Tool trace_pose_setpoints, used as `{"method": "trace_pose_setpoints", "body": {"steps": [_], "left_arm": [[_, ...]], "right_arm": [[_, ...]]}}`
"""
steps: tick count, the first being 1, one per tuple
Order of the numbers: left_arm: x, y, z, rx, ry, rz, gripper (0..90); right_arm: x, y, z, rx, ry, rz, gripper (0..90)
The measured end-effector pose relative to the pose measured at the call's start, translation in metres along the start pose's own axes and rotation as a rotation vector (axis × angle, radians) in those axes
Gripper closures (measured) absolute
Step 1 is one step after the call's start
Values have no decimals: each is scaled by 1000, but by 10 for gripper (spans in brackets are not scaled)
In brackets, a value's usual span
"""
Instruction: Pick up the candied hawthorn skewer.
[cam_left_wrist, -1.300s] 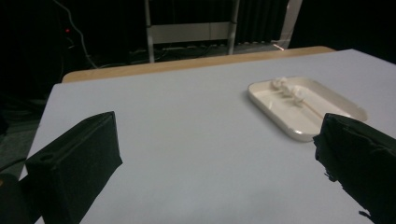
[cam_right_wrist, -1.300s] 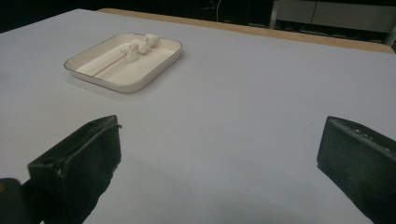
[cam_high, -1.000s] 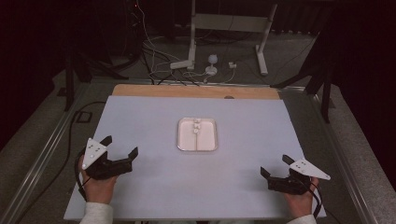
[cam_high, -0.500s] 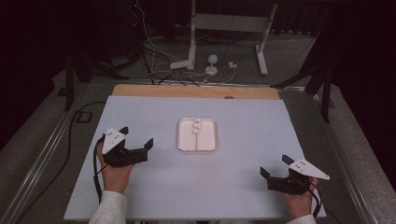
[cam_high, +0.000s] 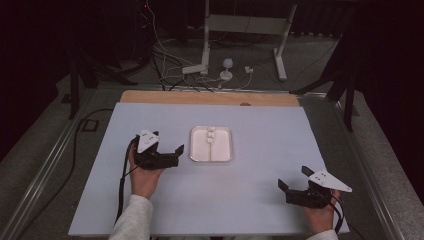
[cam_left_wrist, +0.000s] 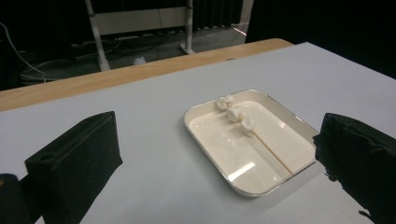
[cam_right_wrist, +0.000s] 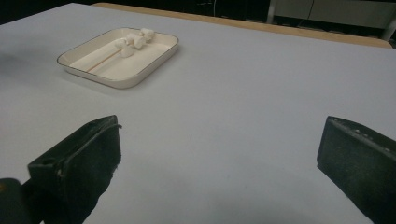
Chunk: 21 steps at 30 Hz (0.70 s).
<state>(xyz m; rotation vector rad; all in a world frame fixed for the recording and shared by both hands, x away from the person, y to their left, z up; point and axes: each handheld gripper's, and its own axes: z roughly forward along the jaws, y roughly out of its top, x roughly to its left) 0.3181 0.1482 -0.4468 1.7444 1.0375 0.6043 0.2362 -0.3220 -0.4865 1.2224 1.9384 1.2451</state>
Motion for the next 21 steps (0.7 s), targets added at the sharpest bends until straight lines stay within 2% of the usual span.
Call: {"method": "trace_pose_setpoints", "body": {"steps": [7,21], "left_arm": [[-9,1,24,33,-20,6,12],[-27,-8,71,124,-48,-5,15]], "right_arm": [[0,0,1,3,2,-3,1],[0,-1,1,6,2,-1,1]]}}
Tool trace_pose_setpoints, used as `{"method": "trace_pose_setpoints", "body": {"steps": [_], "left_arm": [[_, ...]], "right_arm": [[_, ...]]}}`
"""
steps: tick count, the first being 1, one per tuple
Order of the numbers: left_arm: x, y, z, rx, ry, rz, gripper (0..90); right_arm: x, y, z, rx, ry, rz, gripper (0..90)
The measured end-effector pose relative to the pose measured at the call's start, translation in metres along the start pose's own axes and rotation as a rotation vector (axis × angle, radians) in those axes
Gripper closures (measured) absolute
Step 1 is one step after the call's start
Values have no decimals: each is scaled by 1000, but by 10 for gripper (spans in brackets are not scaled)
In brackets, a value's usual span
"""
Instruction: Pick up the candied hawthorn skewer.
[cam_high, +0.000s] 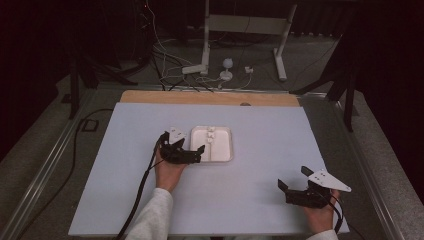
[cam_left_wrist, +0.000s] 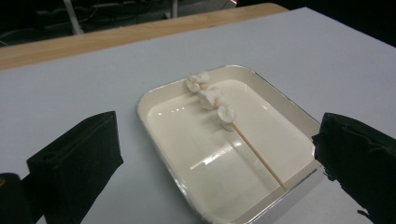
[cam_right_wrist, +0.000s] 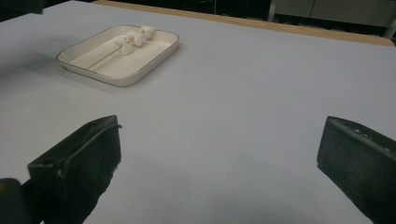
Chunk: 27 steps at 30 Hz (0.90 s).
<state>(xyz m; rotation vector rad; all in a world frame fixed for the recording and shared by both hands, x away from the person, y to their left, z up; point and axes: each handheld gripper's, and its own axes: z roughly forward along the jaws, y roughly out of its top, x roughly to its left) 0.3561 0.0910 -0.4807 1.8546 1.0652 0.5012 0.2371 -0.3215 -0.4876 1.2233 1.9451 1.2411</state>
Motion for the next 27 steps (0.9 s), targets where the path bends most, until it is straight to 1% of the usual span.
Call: {"method": "trace_pose_setpoints", "body": {"steps": [1,2,5,7,11,14,15,17,19,23,25,26,27], "left_arm": [[-3,-1,7,13,-5,-8,21],[-3,-1,7,13,-5,-8,27],[-6,-1,17,44,-7,-27,40],[-9,-2,24,62,-6,-33,51],[-16,-2,36,105,-3,-22,66],[-20,-3,44,127,-4,-22,79],[-21,-3,47,132,-6,-24,105],[-24,-4,51,150,-4,-18,110],[-26,-5,55,168,-8,-17,124],[-28,-7,60,186,-6,-22,155],[-30,-8,62,205,-5,-18,176],[-31,-8,63,210,4,-13,176],[-33,-9,63,216,22,-1,205]], "right_arm": [[0,0,0,1,0,-1,1],[0,0,0,1,0,-1,1],[0,0,0,4,-1,-1,1],[0,0,0,5,-2,-2,1],[0,0,0,5,-2,-1,1],[-1,0,1,5,-2,-1,1],[-1,-1,1,6,-2,-1,1],[-1,-1,1,6,-2,0,1],[-1,-1,1,7,-1,0,1],[-1,-1,1,7,-2,1,1],[-2,-1,1,7,-3,1,1],[-2,-1,1,7,-3,1,1],[-2,-1,1,6,-2,0,1]]}}
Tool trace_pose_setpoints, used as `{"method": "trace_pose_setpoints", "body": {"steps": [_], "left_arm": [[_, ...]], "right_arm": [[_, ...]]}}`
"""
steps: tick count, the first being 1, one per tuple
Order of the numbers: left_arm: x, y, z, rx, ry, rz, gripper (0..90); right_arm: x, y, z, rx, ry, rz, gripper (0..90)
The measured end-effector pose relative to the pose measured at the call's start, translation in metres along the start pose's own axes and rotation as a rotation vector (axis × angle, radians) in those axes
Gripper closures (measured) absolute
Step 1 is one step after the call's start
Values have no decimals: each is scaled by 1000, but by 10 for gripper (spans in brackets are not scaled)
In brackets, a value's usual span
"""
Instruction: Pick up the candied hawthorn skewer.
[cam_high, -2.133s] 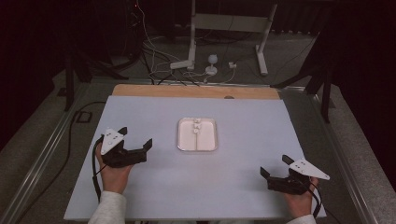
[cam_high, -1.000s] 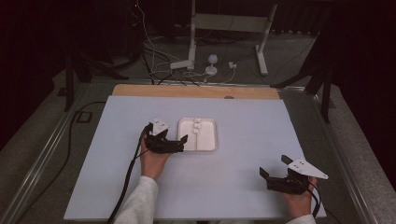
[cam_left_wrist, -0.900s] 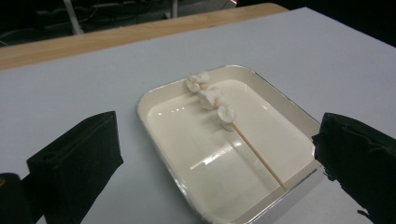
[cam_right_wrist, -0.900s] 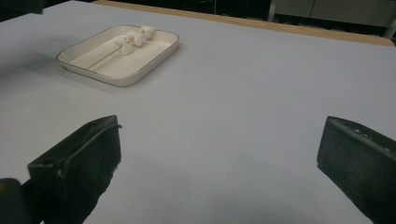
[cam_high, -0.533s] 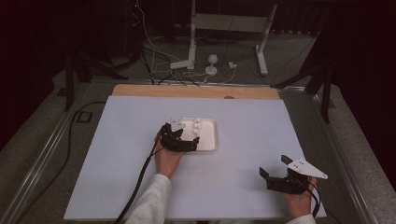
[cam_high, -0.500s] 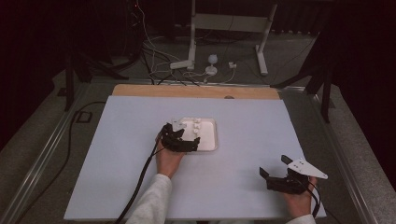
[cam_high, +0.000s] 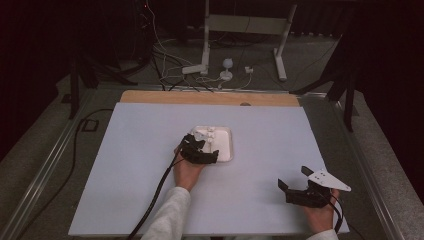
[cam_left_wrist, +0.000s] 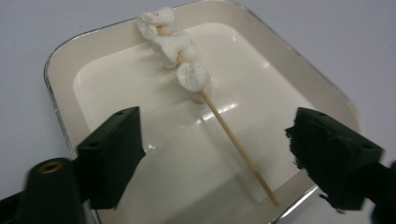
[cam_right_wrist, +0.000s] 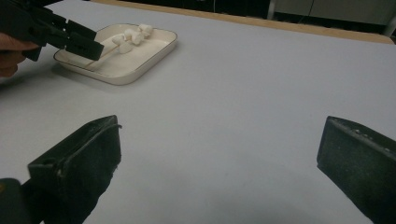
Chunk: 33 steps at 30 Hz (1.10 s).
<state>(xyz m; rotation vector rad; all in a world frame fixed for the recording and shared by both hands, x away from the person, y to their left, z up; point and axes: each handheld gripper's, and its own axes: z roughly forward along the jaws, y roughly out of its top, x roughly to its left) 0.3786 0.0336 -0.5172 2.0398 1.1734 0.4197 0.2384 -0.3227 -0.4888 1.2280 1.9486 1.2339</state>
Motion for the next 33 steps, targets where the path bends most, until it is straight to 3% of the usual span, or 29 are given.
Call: {"method": "trace_pose_setpoints", "body": {"steps": [3,5,6,8,17,25,33], "left_arm": [[-3,-1,2,25,30,14,276],[-2,-2,2,37,20,5,426],[-2,-2,2,43,17,6,426],[-2,-1,2,52,24,7,533],[6,2,-4,100,40,-46,771],[12,3,-7,132,33,-77,885],[17,3,-8,143,9,-111,896]], "right_arm": [[0,0,0,0,1,0,1],[0,0,0,0,1,0,1],[0,0,0,0,1,0,1],[0,0,0,0,1,0,1],[0,0,0,3,2,-1,1],[0,0,1,6,4,-5,1],[0,-1,1,9,6,-3,1]]}}
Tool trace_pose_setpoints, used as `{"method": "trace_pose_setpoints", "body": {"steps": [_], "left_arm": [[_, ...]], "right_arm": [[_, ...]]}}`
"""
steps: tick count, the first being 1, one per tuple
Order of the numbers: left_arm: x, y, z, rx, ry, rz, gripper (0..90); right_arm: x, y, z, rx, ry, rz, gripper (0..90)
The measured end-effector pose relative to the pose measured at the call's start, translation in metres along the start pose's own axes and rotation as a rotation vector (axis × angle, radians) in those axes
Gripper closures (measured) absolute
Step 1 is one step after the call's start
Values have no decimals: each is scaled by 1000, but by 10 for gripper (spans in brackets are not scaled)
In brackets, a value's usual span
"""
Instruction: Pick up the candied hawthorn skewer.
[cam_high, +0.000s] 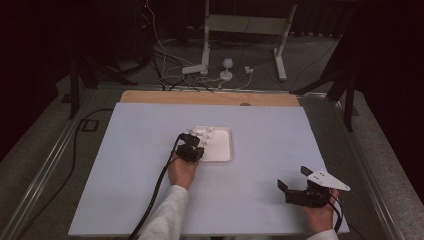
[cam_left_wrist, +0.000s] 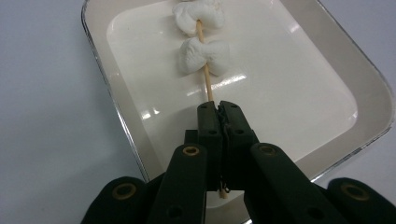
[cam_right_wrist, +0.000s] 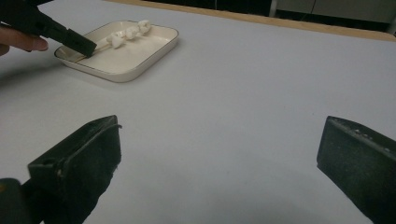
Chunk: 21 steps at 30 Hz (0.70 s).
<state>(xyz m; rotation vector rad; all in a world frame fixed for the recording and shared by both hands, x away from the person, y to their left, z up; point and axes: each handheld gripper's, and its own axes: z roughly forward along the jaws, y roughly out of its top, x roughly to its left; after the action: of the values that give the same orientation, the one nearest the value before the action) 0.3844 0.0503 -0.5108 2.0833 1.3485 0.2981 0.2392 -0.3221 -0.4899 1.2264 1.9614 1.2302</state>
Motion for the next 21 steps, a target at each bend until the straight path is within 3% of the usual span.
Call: {"method": "trace_pose_setpoints", "body": {"steps": [5,11,21], "left_arm": [[6,-1,-4,-19,-49,-51,900],[10,-2,-16,-34,-99,-74,900],[14,-6,-10,54,-133,-73,888]], "right_arm": [[0,0,0,1,-1,0,1],[0,0,0,4,-1,2,1],[1,-1,2,12,-2,-1,2]]}}
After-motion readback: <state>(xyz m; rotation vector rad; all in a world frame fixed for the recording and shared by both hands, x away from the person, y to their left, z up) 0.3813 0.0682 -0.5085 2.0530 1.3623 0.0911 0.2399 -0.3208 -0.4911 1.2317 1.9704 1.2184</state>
